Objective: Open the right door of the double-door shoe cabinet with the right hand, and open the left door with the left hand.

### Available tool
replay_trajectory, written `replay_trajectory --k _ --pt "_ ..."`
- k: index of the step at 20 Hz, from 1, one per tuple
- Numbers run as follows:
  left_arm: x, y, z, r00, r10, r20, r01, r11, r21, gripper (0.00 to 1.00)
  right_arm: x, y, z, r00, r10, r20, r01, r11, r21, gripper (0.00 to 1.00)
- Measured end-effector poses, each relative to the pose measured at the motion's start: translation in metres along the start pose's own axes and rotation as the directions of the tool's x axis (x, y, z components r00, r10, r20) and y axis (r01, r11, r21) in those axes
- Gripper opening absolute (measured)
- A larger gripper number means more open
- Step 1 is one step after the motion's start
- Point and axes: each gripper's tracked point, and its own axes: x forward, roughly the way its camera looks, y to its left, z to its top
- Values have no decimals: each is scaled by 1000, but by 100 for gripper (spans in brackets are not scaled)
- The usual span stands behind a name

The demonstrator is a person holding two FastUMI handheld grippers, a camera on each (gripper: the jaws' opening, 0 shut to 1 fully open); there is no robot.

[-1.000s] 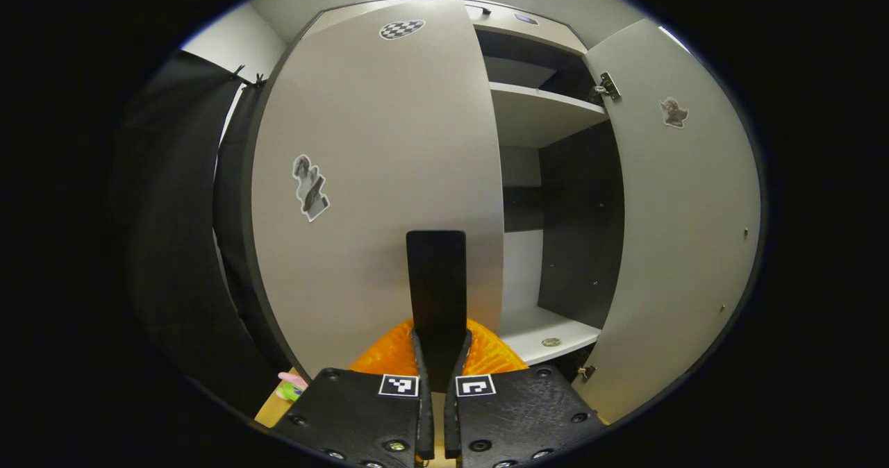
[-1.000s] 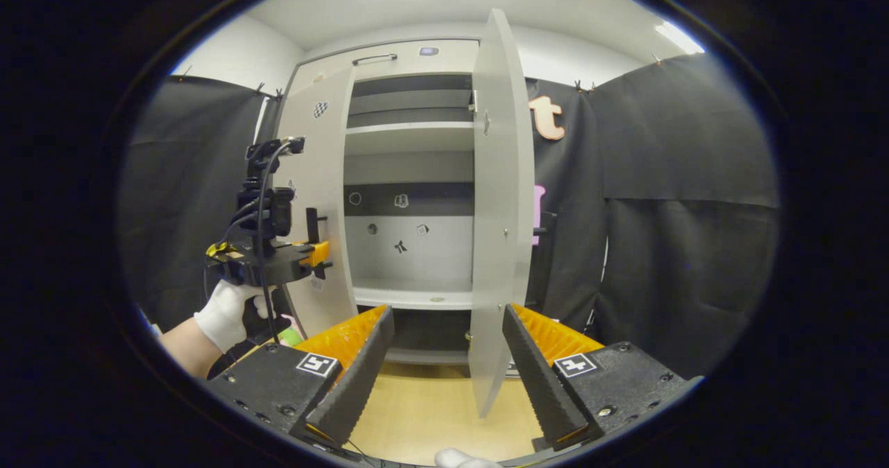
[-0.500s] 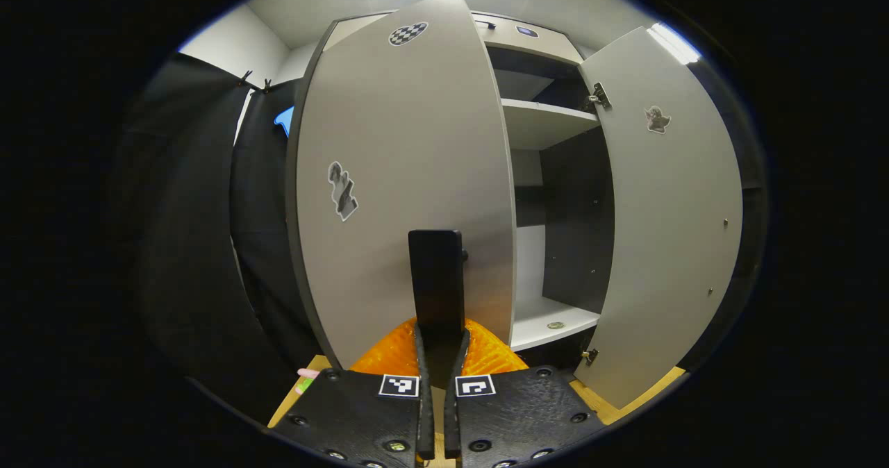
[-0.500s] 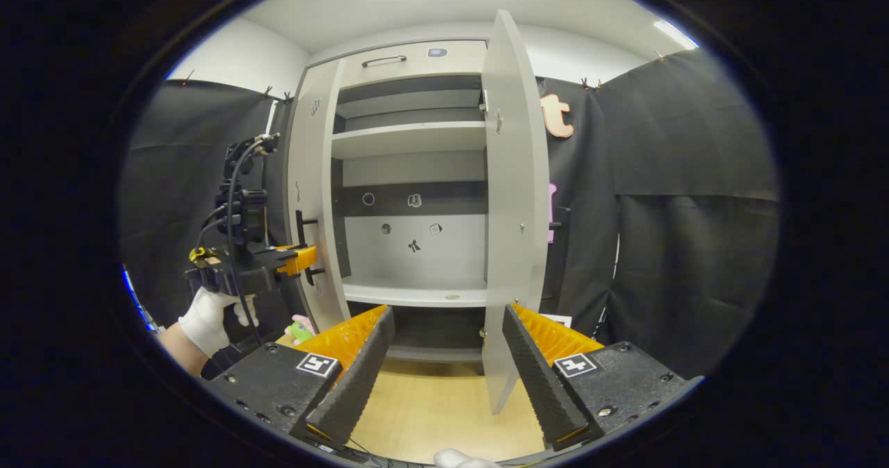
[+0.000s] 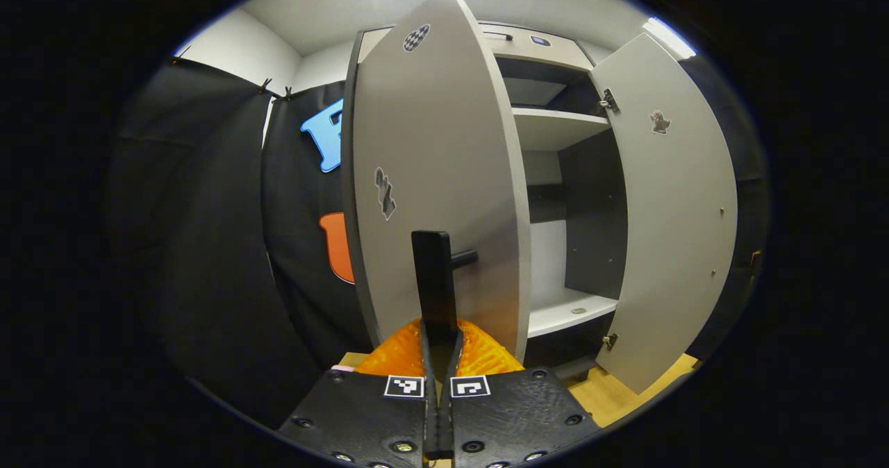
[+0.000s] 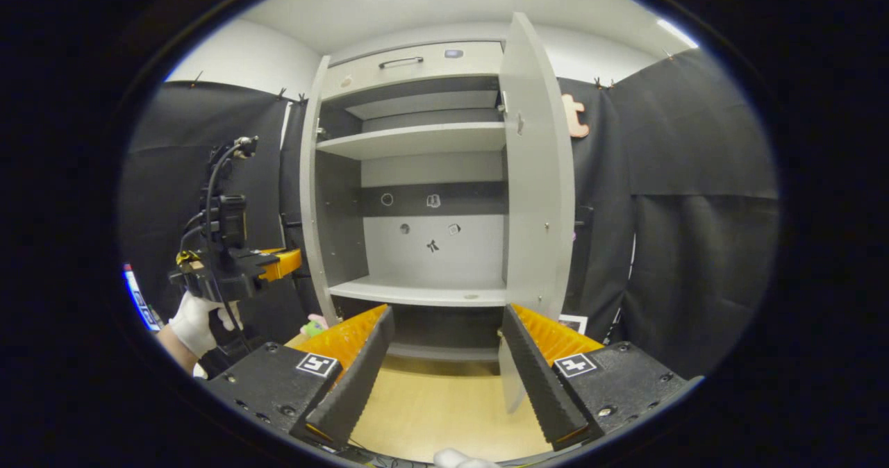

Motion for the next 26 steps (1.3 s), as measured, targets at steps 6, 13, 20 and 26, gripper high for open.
replay_trajectory --k 6,13,20,26 --pt "-11 23 -2 999 44 8 -44 999 20 0 1 22 -2 999 51 -6 -51 999 -12 99" --pt "-21 53 -8 996 86 5 -86 996 -1 0 5 40 -1 996 84 -4 -84 996 -21 98" --pt "-24 88 -13 995 96 12 -96 995 -19 0 4 62 -7 992 126 -20 -127 992 -7 98" --pt "-23 94 -16 999 31 30 -30 999 -18 8 2 58 -8 993 117 -20 -117 993 -11 98"
